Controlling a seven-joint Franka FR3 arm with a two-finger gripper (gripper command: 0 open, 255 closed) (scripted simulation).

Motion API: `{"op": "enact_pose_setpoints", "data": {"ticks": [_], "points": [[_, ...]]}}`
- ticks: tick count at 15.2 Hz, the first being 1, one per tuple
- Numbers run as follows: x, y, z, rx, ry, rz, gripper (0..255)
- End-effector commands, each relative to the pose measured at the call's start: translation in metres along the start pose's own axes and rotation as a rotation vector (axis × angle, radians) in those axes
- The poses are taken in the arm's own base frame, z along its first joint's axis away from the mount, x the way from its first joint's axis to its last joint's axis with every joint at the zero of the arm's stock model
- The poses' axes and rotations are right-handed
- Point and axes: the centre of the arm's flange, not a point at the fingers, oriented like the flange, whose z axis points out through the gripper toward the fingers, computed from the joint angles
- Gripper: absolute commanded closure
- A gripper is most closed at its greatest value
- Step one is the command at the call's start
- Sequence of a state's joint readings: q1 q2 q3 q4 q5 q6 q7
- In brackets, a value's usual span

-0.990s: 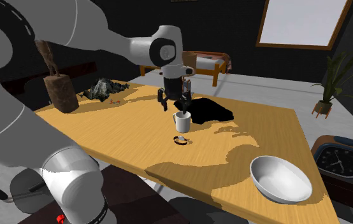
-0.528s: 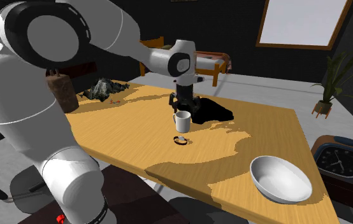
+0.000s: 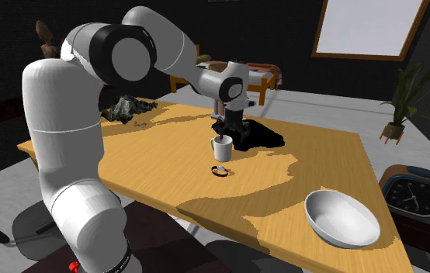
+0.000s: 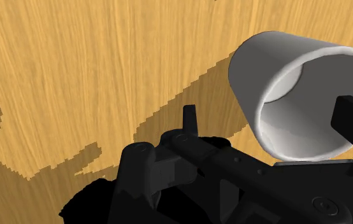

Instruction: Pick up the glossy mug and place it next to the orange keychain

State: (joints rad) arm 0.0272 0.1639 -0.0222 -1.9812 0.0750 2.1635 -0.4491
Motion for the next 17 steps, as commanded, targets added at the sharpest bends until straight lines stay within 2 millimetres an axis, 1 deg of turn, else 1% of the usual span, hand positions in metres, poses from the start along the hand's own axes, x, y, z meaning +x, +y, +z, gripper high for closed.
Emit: {"op": "enact_pose_setpoints", "data": {"ticks": [1,5,6,14,15,17], "points": [[0.001,0.000,0.010,0.002,0.002,-0.002,0],[0.001,0.000,0.031,0.002,0.002,-0.002,0],[0.001,0.000,0.039,0.002,0.002,-0.002,0],[0.001,0.000,0.039,0.002,0.002,-0.002,0],[0.001,0.000,0.039,0.002,0.002,-0.002,255],[0.001,0.000,0.039,0.002,0.002,-0.002,255]]}}
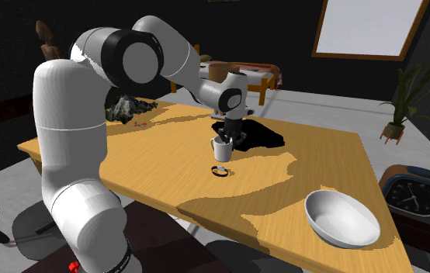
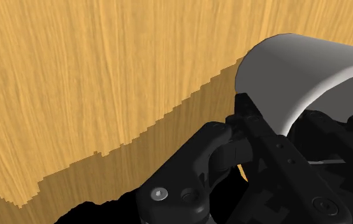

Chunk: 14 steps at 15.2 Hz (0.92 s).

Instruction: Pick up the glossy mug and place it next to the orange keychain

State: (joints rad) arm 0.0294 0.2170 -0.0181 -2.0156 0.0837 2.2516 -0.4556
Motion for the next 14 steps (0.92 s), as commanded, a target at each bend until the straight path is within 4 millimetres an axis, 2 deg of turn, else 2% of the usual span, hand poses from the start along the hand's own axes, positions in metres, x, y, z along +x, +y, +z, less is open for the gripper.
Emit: {"op": "enact_pose_setpoints", "data": {"ticks": [1,7,14], "points": [[0.000,0.000,0.000,0.000,0.000,0.000,255],[0.000,0.000,0.000,0.000,0.000,0.000,255],[0.002,-0.002,-0.037,0.000,0.000,0.000,255]]}}
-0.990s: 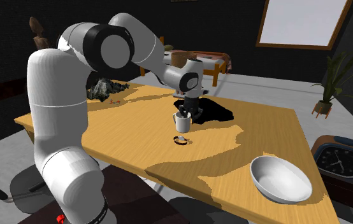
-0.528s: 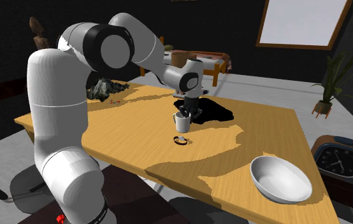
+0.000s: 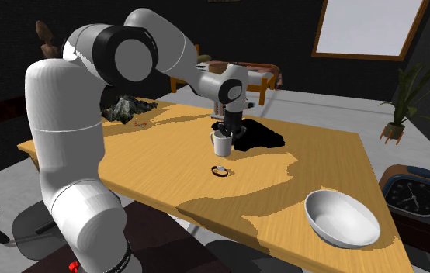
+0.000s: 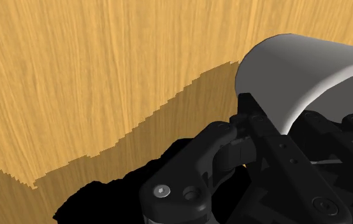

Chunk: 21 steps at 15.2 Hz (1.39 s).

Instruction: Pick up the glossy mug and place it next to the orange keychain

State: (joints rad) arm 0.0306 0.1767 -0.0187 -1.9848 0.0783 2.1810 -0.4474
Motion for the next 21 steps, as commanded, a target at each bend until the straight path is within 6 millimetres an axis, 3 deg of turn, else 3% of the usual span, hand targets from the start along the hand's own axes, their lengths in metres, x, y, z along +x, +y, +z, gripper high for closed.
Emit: {"op": "enact_pose_setpoints", "data": {"ticks": [1,21], "points": [[0.001,0.001,-0.011,0.000,0.000,0.000,255],[0.005,-0.004,-0.116,0.000,0.000,0.000,255]]}}
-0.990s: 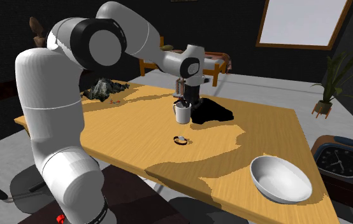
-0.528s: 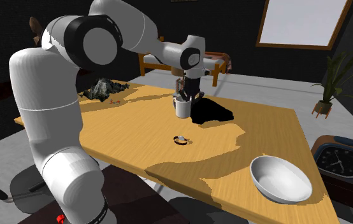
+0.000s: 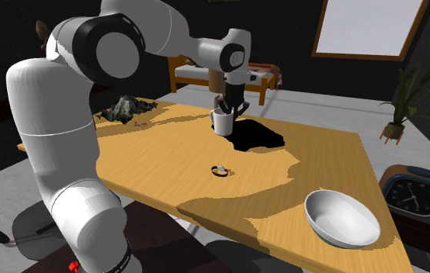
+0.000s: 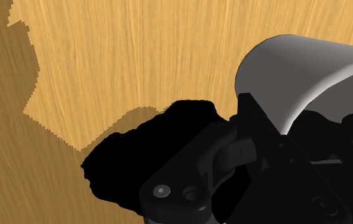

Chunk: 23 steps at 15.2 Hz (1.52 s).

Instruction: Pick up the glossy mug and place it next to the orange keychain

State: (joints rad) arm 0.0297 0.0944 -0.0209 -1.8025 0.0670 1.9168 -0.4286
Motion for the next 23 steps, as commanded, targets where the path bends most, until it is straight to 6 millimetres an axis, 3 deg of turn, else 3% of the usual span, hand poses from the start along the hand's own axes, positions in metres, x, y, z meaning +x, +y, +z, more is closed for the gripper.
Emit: {"op": "enact_pose_setpoints", "data": {"ticks": [1,5,23], "points": [[0.000,0.000,-0.011,0.000,0.000,0.000,255],[0.001,-0.001,-0.031,0.000,0.000,0.000,255],[0.044,-0.234,-0.019,0.000,0.000,0.000,255]]}}
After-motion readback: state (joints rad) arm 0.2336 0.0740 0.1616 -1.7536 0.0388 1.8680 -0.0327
